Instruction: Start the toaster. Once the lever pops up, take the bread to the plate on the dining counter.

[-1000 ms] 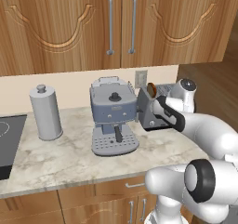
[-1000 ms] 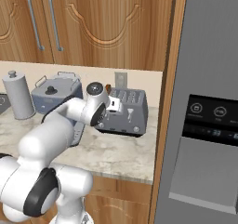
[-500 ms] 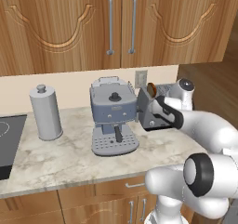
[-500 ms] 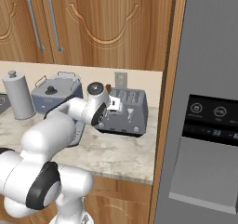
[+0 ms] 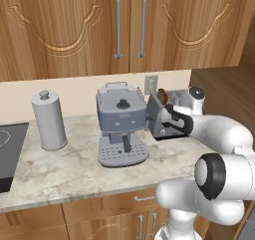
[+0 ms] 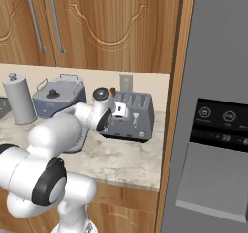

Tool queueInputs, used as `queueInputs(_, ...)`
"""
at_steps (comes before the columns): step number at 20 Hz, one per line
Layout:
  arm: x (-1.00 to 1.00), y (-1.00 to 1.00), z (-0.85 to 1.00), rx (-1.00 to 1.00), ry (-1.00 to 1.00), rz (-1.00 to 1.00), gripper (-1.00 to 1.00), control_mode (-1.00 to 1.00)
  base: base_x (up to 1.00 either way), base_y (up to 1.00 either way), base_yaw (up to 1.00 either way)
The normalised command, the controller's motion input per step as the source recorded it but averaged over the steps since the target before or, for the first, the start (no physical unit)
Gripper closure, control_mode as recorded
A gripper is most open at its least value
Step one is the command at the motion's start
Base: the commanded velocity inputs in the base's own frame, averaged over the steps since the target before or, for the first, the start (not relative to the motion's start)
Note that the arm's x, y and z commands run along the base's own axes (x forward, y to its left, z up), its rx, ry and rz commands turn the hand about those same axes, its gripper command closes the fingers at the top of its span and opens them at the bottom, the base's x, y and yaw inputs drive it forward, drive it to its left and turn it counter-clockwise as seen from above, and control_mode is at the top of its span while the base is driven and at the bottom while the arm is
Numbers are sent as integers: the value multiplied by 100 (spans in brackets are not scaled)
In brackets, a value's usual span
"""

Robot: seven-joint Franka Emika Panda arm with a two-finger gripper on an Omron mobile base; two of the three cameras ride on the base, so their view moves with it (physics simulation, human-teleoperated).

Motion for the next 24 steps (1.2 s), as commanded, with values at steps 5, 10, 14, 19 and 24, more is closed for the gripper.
queueInputs(5,0,0,-15,0,0,0,-100,-100,0,0,0)
queueInputs(10,0,0,-16,0,0,0,-100,-100,0,0,0)
queueInputs(14,0,0,-22,0,0,0,-100,-100,0,0,0)
queueInputs(19,0,0,-21,0,0,0,-100,-100,0,0,0)
queueInputs(24,0,0,-18,0,0,0,-100,-100,0,0,0)
